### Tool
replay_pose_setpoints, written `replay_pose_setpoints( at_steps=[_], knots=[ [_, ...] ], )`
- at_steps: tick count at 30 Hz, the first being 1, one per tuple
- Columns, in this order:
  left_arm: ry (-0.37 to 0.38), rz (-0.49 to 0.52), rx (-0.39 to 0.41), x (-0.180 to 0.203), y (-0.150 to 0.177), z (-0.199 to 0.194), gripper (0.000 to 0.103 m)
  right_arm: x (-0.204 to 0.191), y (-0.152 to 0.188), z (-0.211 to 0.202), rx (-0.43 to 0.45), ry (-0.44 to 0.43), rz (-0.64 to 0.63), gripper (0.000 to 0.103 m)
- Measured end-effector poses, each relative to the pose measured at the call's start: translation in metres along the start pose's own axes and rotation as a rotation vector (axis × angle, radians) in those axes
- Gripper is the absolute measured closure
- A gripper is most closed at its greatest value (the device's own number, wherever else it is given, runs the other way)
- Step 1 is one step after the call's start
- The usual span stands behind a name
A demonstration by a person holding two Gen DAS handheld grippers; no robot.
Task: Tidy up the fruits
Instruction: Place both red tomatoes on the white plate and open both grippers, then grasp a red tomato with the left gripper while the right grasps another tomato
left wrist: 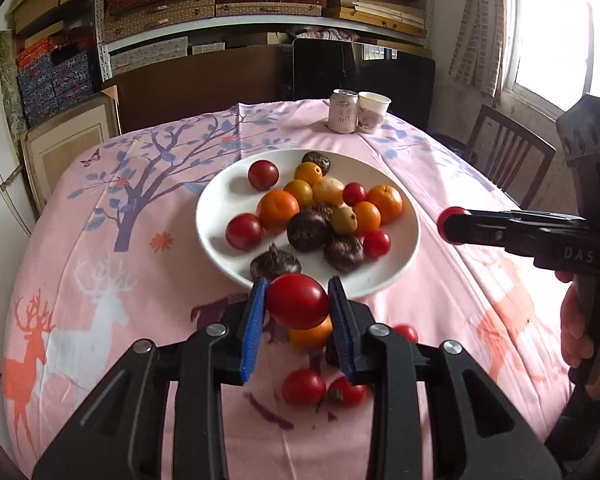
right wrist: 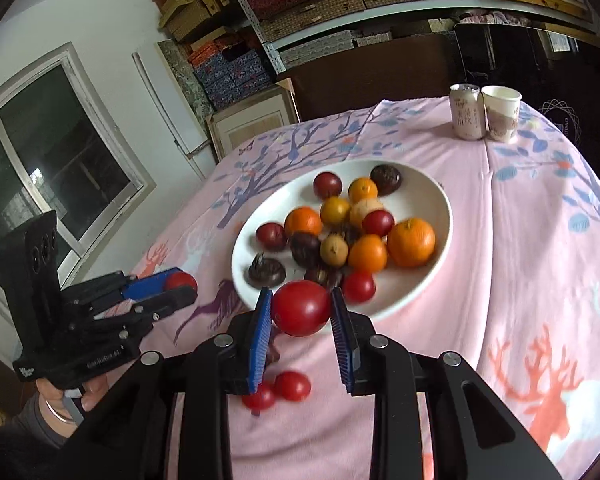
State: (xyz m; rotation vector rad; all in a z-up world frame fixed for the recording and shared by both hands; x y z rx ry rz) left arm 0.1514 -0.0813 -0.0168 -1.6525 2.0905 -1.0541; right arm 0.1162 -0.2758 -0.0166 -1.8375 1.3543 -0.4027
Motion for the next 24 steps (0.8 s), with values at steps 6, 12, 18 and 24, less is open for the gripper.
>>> replay_pose_setpoints(
  at_steps=[6,12,18,24],
  knots=[
    [-0.018,0.000,-0.046,0.008,-0.038,0.065,0.072,0.031,-0.045,0.062,-0.031,0.075,0.049,0.072],
    [-0.010,-0.040,-0.029,-0.008,-0.030,0.060,0.028,0.025,-0.033,0.055,-0.004,0.080,0.034,0.060],
    [-0.022,0.083,-0.022,-0.022,0.026,0.014,0.028,0.003,0.026,0.025,-0.046,0.034,0.006,0.059],
    [-0.074,0.153,-0.063,-0.031,0.075,0.000,0.036,-0.021,0.076,0.033,-0.143,0.003,-0.033,0.060]
  ],
)
Point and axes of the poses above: each gripper's, at about its wrist camera, not at the fingertips, and z roughly the way its jaws point, x to its right, y to its underside, the point moved 2 cm from there along z, roughly the way its jaws point, and after that the axes turned 15 degrees about -z, right-handed, at the moved point
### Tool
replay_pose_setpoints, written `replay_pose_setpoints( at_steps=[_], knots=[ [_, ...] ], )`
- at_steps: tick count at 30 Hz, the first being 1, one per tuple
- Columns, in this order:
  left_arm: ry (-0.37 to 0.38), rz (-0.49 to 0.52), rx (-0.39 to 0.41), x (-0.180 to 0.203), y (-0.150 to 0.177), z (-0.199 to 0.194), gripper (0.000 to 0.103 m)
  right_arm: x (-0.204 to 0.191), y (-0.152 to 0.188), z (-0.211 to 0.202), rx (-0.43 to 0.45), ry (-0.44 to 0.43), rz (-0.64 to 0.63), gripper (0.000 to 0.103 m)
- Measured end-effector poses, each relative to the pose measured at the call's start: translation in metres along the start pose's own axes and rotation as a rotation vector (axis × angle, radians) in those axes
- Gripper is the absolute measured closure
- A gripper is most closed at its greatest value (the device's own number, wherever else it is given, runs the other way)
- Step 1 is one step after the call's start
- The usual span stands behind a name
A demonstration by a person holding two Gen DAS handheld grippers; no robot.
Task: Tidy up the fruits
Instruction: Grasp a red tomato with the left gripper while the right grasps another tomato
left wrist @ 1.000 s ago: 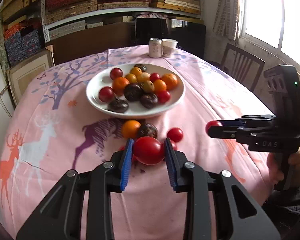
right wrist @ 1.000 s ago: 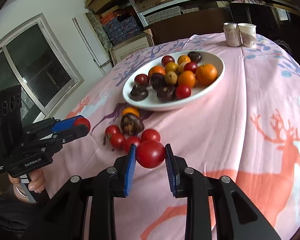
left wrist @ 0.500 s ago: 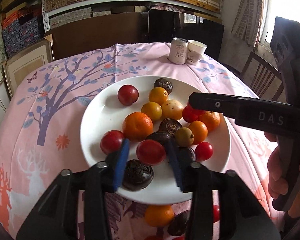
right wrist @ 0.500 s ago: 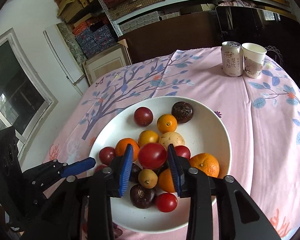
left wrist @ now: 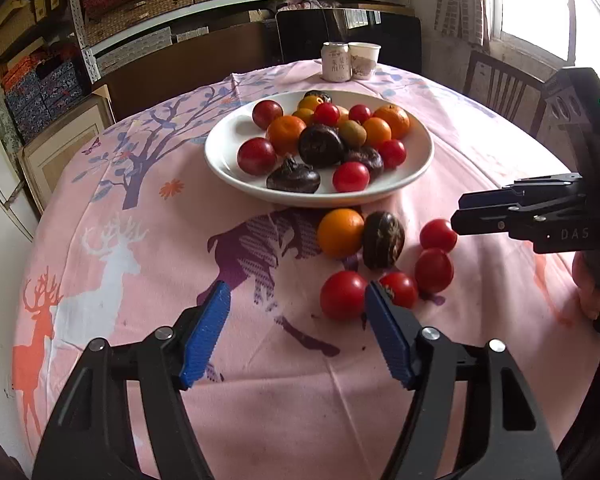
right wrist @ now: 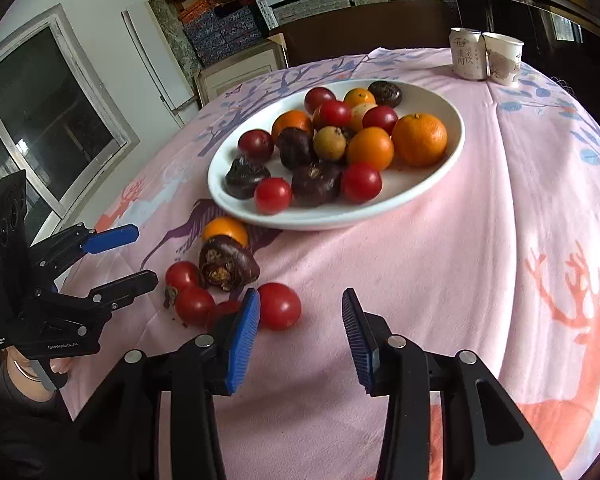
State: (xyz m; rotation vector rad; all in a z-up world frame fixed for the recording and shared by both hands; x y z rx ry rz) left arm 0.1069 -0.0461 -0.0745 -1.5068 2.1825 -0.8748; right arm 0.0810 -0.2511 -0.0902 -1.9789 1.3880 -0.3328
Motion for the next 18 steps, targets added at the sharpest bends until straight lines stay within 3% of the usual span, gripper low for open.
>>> replay_pose_setpoints(
  at_steps=[5,9,12,13,16,18],
  knots=[
    [-0.026,0.023,-0.025,0.000,0.007,0.010,0.045,-0.004,0.000,0.008,-0.006,-0.008,0.006,0.060],
    [-0.008,0.076,-0.020,0.014,0.006,0.016,0.045,-0.007,0.000,0.014,-0.021,-0.045,0.008,0.061],
    [-0.020,0.127,-0.003,0.027,0.005,0.022,0.047,-0.005,0.002,0.016,-0.016,-0.105,0.027,0.068],
    [-0.005,0.122,-0.019,0.028,0.004,0.025,0.047,-0.003,0.003,0.017,-0.015,-0.128,0.043,0.074],
    [0.028,0.101,-0.063,0.027,0.005,0.039,0.048,0.002,0.004,0.019,-0.011,-0.185,0.077,0.074],
    [0.058,0.078,-0.083,0.025,0.003,0.041,0.055,0.003,0.004,0.019,-0.007,-0.206,0.085,0.074]
  ],
)
Point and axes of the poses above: each gripper's, at about its wrist camera, not at the fingertips, and z roughly the way its jaws point, x to its right, y to its underside, the point moved 2 cm from there along z, roughly the way its jaws point, and after that the axes turned 15 degrees about -z, right-handed, at the moved point
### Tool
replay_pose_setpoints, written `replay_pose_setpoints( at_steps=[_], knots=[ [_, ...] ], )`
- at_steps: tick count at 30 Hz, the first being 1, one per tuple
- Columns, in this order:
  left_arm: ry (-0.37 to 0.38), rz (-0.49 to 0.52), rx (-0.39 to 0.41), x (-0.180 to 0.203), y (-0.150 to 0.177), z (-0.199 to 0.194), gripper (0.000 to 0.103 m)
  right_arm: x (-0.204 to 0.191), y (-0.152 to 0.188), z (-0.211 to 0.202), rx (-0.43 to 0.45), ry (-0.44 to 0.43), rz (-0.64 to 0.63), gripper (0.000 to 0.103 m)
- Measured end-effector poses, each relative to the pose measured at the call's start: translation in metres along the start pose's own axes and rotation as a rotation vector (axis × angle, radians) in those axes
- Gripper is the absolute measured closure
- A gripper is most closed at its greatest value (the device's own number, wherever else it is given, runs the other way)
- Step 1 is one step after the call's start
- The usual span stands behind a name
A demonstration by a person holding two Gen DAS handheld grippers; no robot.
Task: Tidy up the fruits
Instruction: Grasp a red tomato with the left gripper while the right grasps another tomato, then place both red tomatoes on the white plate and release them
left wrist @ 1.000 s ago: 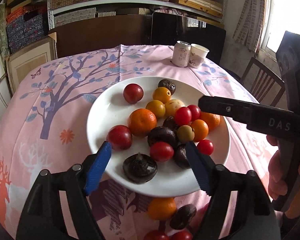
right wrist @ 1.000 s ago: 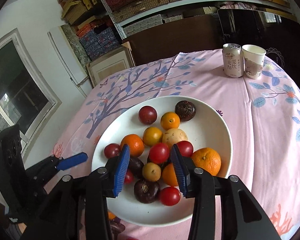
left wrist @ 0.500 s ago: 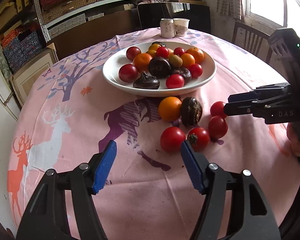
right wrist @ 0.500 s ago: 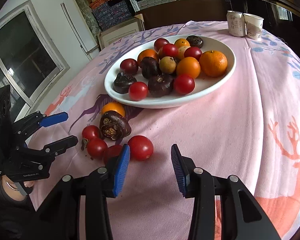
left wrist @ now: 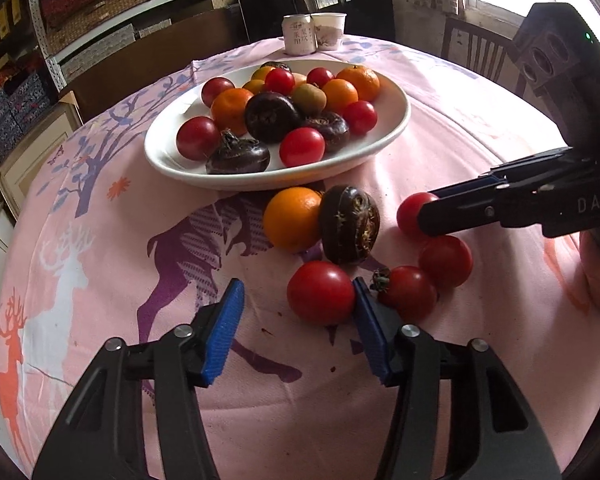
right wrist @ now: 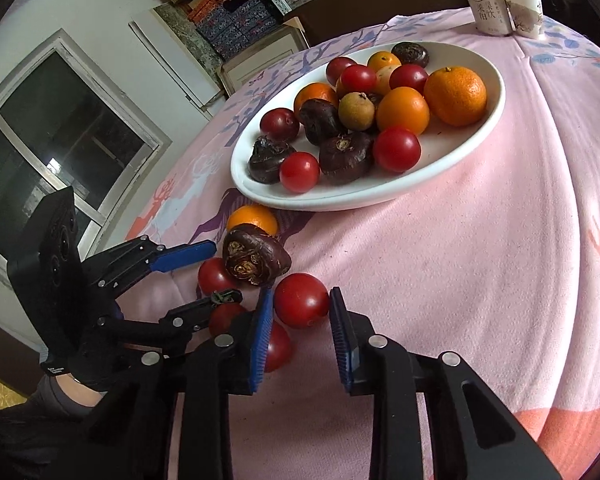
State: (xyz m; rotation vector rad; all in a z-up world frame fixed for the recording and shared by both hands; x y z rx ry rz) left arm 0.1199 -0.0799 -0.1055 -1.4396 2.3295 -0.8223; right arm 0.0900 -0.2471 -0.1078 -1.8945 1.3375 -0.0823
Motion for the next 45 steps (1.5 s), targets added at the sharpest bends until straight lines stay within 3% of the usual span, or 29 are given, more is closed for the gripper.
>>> replay_pose_setpoints(
  at_steps=[1,4,15,18,23,27,30,35,42,45],
  knots=[
    [0.021,-0.011,-0.008,-0.001,0.000,0.000,0.062,0.000,0.000,0.000,0.005,-0.011,0.000,0.074],
    [0.021,-0.013,0.003,0.002,0.002,-0.004,0.070,0.000,-0.001,-0.008,0.047,-0.014,0.005,0.074],
    [0.125,-0.166,0.174,-0.014,-0.006,-0.065,0.073,0.004,-0.003,-0.033,0.149,0.003,0.024,0.074],
    [0.104,-0.173,0.234,-0.016,-0.027,-0.080,0.073,0.007,-0.024,-0.042,0.155,0.033,0.019,0.074],
    [0.042,-0.138,0.253,-0.017,-0.078,-0.069,0.073,0.011,-0.086,-0.064,0.168,0.130,-0.010,0.074],
    [0.106,-0.149,0.142,-0.019,-0.075,-0.057,0.073,0.014,-0.092,-0.069,0.191,0.131,0.012,0.074],
    [0.074,-0.064,0.126,-0.011,-0.038,-0.055,0.073,0.007,-0.070,-0.066,0.208,0.129,-0.011,0.074],
    [0.061,-0.051,0.004,-0.011,0.004,-0.024,0.073,0.009,-0.049,-0.056,0.211,0.078,0.023,0.074],
    [0.067,-0.033,-0.005,0.001,0.000,0.000,0.065,0.007,-0.041,-0.057,0.223,0.073,0.020,0.074],
    [0.094,-0.069,-0.024,-0.005,-0.002,0.004,0.064,0.005,-0.036,-0.060,0.224,0.077,0.005,0.074]
  ],
)
Point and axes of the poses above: each gripper's, at about its wrist camera, not at the fingertips, and z roughly the way its jaws point, x to its right, y to its underside, the point moved 2 cm from there along z, roughly the way its jaws point, and after that the axes turned 15 degrees about -z, right-handed, at the moved point
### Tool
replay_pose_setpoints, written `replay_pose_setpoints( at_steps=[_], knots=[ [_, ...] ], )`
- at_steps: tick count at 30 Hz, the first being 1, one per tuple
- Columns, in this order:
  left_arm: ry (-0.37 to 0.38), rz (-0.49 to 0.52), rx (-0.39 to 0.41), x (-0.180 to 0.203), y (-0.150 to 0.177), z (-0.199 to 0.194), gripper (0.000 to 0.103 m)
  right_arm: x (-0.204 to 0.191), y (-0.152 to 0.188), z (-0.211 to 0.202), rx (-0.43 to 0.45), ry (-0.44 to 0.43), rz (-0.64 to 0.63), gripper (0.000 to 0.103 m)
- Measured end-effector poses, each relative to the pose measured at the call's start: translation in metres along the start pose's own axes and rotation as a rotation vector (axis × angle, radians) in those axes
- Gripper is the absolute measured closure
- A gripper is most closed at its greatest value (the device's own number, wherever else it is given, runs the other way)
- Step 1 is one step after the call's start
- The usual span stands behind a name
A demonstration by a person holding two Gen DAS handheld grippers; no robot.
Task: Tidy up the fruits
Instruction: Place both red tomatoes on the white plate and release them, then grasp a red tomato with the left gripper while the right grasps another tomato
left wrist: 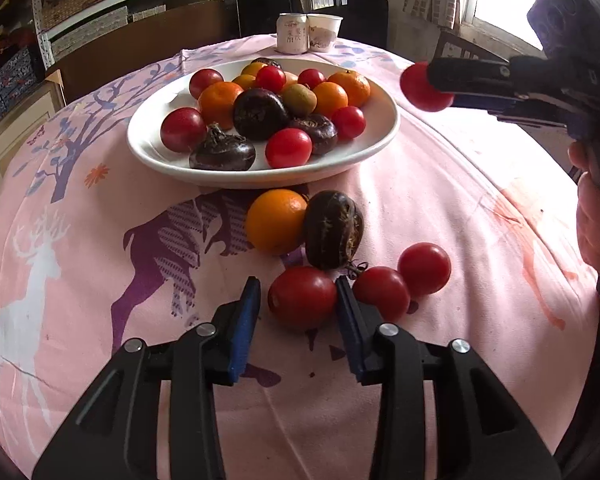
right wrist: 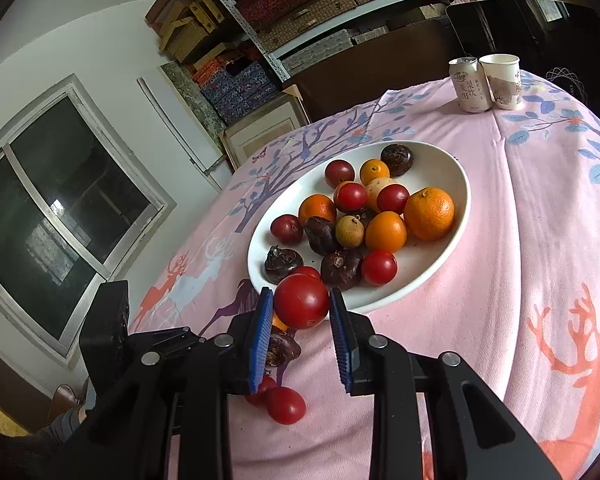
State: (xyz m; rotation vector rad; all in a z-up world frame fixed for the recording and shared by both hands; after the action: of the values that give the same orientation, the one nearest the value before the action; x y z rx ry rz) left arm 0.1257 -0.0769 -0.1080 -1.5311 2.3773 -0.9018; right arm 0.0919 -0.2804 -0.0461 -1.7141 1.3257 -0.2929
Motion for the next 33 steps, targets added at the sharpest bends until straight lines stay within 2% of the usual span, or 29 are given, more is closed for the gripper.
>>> replay_pose_setpoints(
  at_steps=[2,4,6,9,11,13,17,20,21,22,23,24,27,28,29,31,33],
  knots=[
    [0.008,-0.007,-0.005,-0.001,0.001,-0.002,0.072,0.002,0.002,-0.001,-0.005,0.002,0.004,0.074],
    [-0.006,-0.001,-0.004,0.002,0.004,-0.006,0.072,0.003,0.003,-0.001,-0.011,0.001,0.008,0.074],
    [0.012,-0.011,0.010,0.003,0.004,-0.015,0.072,0.003,0.001,-0.002,-0.015,0.005,0.002,0.074],
    [0.038,-0.009,0.087,0.007,-0.009,-0.043,0.072,0.003,-0.010,-0.005,-0.011,0.002,-0.008,0.074],
    [0.041,-0.011,0.152,0.008,-0.027,-0.060,0.072,0.003,-0.026,-0.006,-0.002,0.007,-0.018,0.074],
    [0.033,-0.019,0.177,0.008,-0.051,-0.064,0.072,0.001,-0.044,-0.002,0.000,0.012,-0.044,0.074],
    [0.023,-0.051,0.181,0.009,-0.099,-0.044,0.072,0.013,-0.074,0.023,-0.026,0.043,-0.033,0.074],
    [0.010,-0.083,0.143,0.006,-0.124,-0.013,0.070,0.030,-0.084,0.052,-0.071,0.085,-0.007,0.073],
    [-0.009,-0.088,0.135,0.005,-0.129,-0.003,0.066,0.035,-0.085,0.061,-0.089,0.100,-0.001,0.072],
    [-0.036,-0.098,0.128,0.003,-0.131,0.006,0.054,0.039,-0.085,0.068,-0.106,0.112,0.006,0.071],
    [-0.054,-0.115,0.119,0.000,-0.131,0.012,0.047,0.041,-0.083,0.071,-0.109,0.126,0.016,0.068],
    [-0.056,-0.133,0.114,-0.004,-0.130,0.014,0.047,0.042,-0.081,0.070,-0.105,0.133,0.025,0.065],
    [-0.043,-0.138,0.127,-0.010,-0.115,-0.001,0.047,0.033,-0.067,0.056,-0.082,0.141,-0.004,0.065],
    [-0.040,-0.124,0.142,-0.009,-0.106,-0.011,0.046,0.027,-0.060,0.047,-0.075,0.154,-0.026,0.064],
    [-0.029,-0.104,0.151,-0.008,-0.096,-0.020,0.038,0.021,-0.052,0.039,-0.072,0.158,-0.045,0.062],
    [-0.040,-0.051,0.165,-0.003,-0.070,-0.034,0.031,0.006,-0.030,0.025,-0.081,0.144,-0.082,0.050],
    [-0.063,-0.008,0.161,0.000,-0.044,-0.042,0.030,-0.014,-0.004,0.020,-0.128,0.101,-0.137,0.050]
  ],
)
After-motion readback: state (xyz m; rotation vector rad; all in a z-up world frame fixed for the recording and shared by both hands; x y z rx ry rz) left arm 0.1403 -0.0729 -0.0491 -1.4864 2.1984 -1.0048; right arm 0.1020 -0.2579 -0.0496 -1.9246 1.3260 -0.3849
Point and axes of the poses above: each gripper's, at about its wrist camera, not at the fingertips, and z roughly the way its jaws point, x to its right, y to its underside, the point moved 2 cm from there along z, roughly the way its jaws point, and after that the axes turned 15 degrees about -z, right-handed, at the moved point
